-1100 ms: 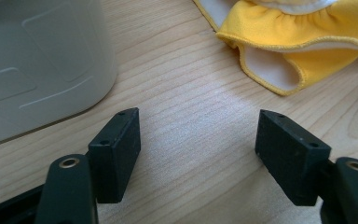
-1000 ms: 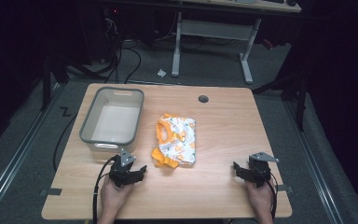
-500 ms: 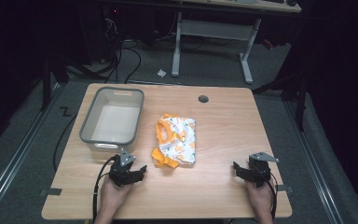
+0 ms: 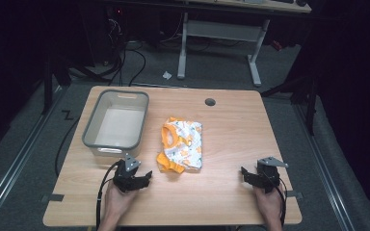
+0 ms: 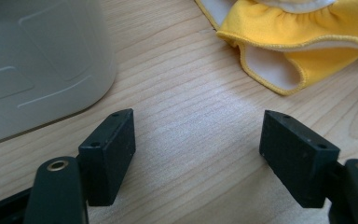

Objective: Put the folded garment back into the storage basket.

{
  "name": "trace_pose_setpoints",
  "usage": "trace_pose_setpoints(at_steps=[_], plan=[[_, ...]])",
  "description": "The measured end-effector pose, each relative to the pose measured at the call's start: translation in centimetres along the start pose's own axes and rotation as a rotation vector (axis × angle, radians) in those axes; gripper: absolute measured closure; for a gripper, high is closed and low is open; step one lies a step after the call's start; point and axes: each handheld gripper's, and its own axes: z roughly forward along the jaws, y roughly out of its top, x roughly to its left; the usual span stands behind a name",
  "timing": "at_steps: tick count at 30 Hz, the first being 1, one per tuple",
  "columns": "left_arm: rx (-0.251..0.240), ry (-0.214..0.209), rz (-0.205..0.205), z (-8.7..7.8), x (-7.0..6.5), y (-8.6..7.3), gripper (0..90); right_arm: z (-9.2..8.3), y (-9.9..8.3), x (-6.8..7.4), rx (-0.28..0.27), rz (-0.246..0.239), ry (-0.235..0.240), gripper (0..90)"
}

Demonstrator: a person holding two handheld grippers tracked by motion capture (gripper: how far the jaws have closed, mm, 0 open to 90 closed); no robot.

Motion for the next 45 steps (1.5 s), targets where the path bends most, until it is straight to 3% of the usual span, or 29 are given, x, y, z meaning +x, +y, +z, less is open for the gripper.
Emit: trace_pose_setpoints(at_steps=[4, 17, 24, 27, 30, 33, 38, 40, 45], plan=[[0.004, -0.003, -0.008, -0.1, 0.1, 0.0, 26.8, 0.0, 0.0, 0.0, 0.000, 0.000, 0.000, 28.3], [-0.050, -0.037, -0.031, -1.2, -0.5, 0.8, 25.9, 0.0, 0.0, 0.0, 0.000, 0.000, 0.001, 28.2], [-0.041, -0.081, -0.002, -1.3, -1.5, 1.8, 24.3, 0.0, 0.0, 0.0, 0.000, 0.000, 0.001, 28.2], [-0.050, -0.080, 0.001, -1.3, -1.8, 2.4, 23.4, 0.0, 0.0, 0.0, 0.000, 0.000, 0.002, 28.2], [-0.059, -0.033, 0.013, -1.4, -2.4, 2.9, 20.3, 0.0, 0.0, 0.0, 0.000, 0.000, 0.001, 28.2], [-0.058, -0.045, -0.004, -1.2, -2.6, 3.3, 20.2, 0.0, 0.0, 0.0, 0.001, 0.001, 0.002, 28.2], [-0.067, -0.073, 0.003, -1.1, -3.1, 3.9, 20.3, 0.0, 0.0, 0.0, 0.000, 0.001, 0.002, 28.2], [-0.076, -0.097, -0.003, -1.1, -3.5, 4.5, 20.2, 0.0, 0.0, 0.0, 0.000, 0.001, 0.002, 28.2], [-0.077, -0.113, -0.023, -0.9, -3.7, 5.7, 19.4, 0.0, 0.0, 0.0, 0.000, 0.000, 0.002, 28.2]])
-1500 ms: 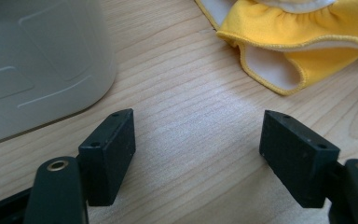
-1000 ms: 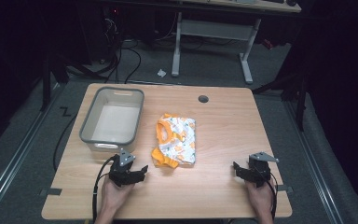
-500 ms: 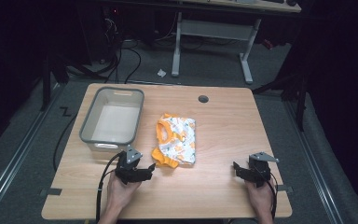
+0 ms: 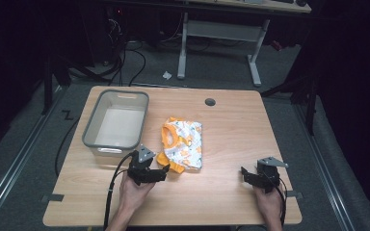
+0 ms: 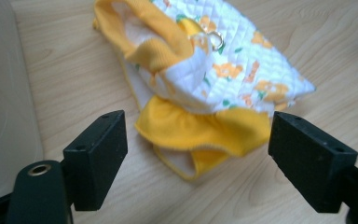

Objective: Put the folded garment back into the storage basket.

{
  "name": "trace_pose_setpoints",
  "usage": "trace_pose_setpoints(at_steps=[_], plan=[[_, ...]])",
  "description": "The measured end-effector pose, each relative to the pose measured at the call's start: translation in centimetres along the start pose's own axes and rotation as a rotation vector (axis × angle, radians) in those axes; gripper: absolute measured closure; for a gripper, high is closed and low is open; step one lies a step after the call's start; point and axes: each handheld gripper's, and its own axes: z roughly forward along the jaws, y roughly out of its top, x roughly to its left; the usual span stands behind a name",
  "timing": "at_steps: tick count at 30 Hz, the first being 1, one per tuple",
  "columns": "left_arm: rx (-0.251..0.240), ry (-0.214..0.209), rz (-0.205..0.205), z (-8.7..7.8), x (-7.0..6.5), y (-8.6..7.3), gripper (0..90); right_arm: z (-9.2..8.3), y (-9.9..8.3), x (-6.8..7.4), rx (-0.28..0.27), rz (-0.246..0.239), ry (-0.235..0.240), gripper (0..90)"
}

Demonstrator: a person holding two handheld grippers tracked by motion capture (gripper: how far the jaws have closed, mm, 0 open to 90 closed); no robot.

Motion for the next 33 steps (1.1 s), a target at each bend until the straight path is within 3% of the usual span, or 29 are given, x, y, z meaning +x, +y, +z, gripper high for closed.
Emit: trace_pose_setpoints(at_steps=[5, 7, 14, 17, 22, 23, 29, 33], plan=[[-0.001, -0.008, -0.015, 0.8, -0.2, 1.6, 18.8, 0.0, 0.0, 0.0, 0.001, 0.001, 0.000, 28.3], [0.022, 0.001, -0.002, 1.6, -0.4, 2.5, 18.6, 0.0, 0.0, 0.0, 0.001, 0.000, 0.000, 28.2], [0.079, -0.028, -0.023, 3.2, -0.3, 3.9, 15.2, 0.0, 0.0, 0.0, 0.000, -0.004, 0.002, 28.2], [0.107, 0.005, -0.033, 4.4, 0.0, 4.6, 14.8, 0.0, 0.0, 0.0, 0.001, -0.005, 0.004, 28.4], [0.137, 0.034, -0.049, 5.7, 0.5, 4.8, 14.7, 0.0, 0.0, 0.0, 0.001, -0.005, 0.005, 28.4], [0.138, 0.039, -0.070, 6.3, 0.7, 4.7, 15.1, 0.0, 0.0, 0.0, 0.001, -0.005, 0.005, 28.3], [0.142, 0.059, -0.067, 7.5, 0.7, 4.4, 16.6, 0.0, 0.0, 0.0, 0.001, -0.005, 0.005, 28.4], [0.176, 0.083, -0.063, 8.4, 0.9, 4.0, 17.4, 0.0, 0.0, 0.0, 0.001, -0.006, 0.005, 28.3]])
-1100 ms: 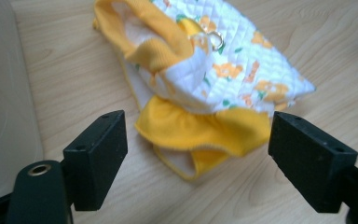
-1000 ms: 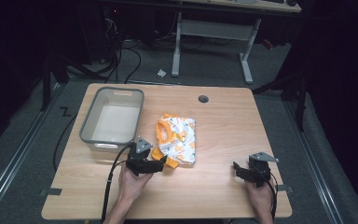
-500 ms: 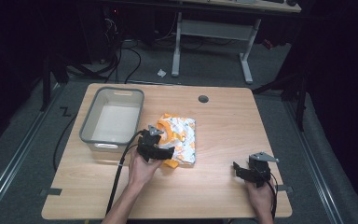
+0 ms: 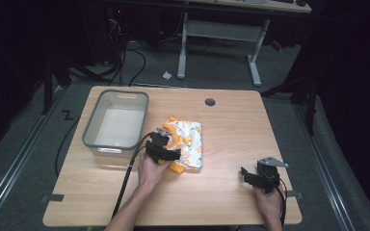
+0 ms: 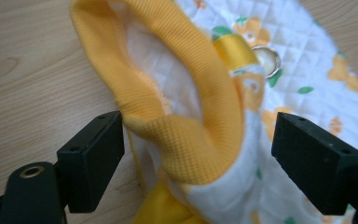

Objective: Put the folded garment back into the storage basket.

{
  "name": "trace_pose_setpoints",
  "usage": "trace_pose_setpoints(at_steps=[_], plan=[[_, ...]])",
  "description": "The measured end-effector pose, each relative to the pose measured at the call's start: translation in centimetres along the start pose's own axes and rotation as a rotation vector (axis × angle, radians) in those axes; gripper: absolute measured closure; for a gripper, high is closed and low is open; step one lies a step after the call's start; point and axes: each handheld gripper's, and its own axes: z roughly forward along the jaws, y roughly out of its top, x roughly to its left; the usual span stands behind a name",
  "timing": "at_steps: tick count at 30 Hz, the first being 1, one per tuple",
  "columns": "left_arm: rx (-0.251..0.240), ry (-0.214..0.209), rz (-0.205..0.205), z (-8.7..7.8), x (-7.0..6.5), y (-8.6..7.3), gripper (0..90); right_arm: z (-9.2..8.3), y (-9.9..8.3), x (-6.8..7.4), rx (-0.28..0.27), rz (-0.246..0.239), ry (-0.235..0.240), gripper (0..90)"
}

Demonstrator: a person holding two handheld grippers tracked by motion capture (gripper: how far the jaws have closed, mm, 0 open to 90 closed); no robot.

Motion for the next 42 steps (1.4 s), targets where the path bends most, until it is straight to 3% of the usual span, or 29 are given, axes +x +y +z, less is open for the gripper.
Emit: trace_pose_setpoints(at_steps=[4, 7, 14, 21, 24, 29, 42], plan=[[0.005, 0.018, 0.018, 0.6, 0.0, -0.3, 21.7, 0.0, 0.0, 0.0, 0.000, 0.000, 0.001, 28.2], [0.012, -0.011, 0.016, 1.0, 0.1, -0.4, 29.9, 0.0, 0.0, 0.0, 0.000, 0.000, 0.000, 28.2], [0.024, -0.015, 0.048, 1.2, -0.1, -0.5, 38.8, 0.0, 0.0, 0.0, 0.000, -0.001, 0.001, 28.3], [0.024, -0.076, 0.071, 1.1, -0.3, -0.4, 63.9, 0.0, 0.0, 0.0, 0.000, -0.003, 0.002, 28.2], [0.036, -0.104, 0.057, 1.1, -0.3, -0.3, 70.8, 0.0, 0.0, 0.0, 0.000, -0.003, 0.003, 28.2], [0.030, -0.113, 0.050, 1.0, -0.3, -0.3, 75.2, 0.0, 0.0, 0.0, 0.000, -0.003, 0.003, 28.2], [-0.014, -0.145, 0.096, -0.6, -1.1, 0.9, 76.8, 0.0, 0.0, 0.0, 0.003, -0.003, 0.004, 28.1]])
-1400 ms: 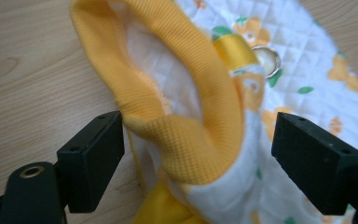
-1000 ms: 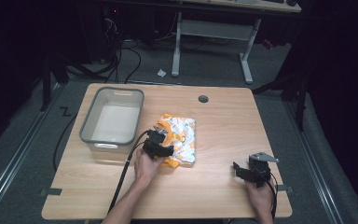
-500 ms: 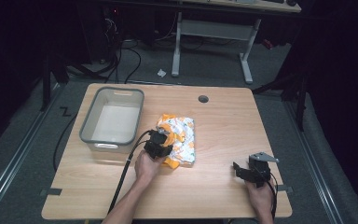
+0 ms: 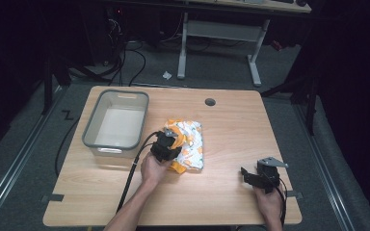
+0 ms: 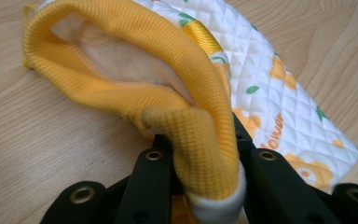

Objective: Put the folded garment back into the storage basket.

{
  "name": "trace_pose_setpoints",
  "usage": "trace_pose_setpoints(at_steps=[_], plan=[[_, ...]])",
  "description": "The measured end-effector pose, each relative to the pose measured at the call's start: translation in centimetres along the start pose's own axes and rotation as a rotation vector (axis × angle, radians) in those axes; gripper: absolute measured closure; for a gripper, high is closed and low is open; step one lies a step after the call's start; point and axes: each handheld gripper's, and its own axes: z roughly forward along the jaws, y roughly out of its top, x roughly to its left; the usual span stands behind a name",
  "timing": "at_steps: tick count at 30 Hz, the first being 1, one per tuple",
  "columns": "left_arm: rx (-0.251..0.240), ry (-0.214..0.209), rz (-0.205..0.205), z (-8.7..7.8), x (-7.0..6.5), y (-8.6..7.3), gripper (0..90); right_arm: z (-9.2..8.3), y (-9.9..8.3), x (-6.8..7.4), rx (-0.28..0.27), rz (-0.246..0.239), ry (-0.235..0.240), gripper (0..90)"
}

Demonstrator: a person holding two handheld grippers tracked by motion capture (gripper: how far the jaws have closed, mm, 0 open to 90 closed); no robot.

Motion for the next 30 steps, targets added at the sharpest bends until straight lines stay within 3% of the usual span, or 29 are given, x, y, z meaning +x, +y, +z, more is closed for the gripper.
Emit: trace_pose_setpoints(at_steps=[6, 20, 30], plan=[[-0.032, -0.022, 0.000, -1.1, 0.0, 0.2, 76.8, 0.0, 0.0, 0.0, 0.000, 0.000, 0.001, 28.1], [-0.101, -0.050, 0.072, -4.2, -0.8, 1.7, 77.1, 0.0, 0.0, 0.0, 0.000, 0.000, 0.001, 28.1], [-0.147, -0.084, 0.085, -6.5, -0.5, 2.3, 77.2, 0.0, 0.0, 0.0, -0.001, -0.002, 0.001, 28.0]])
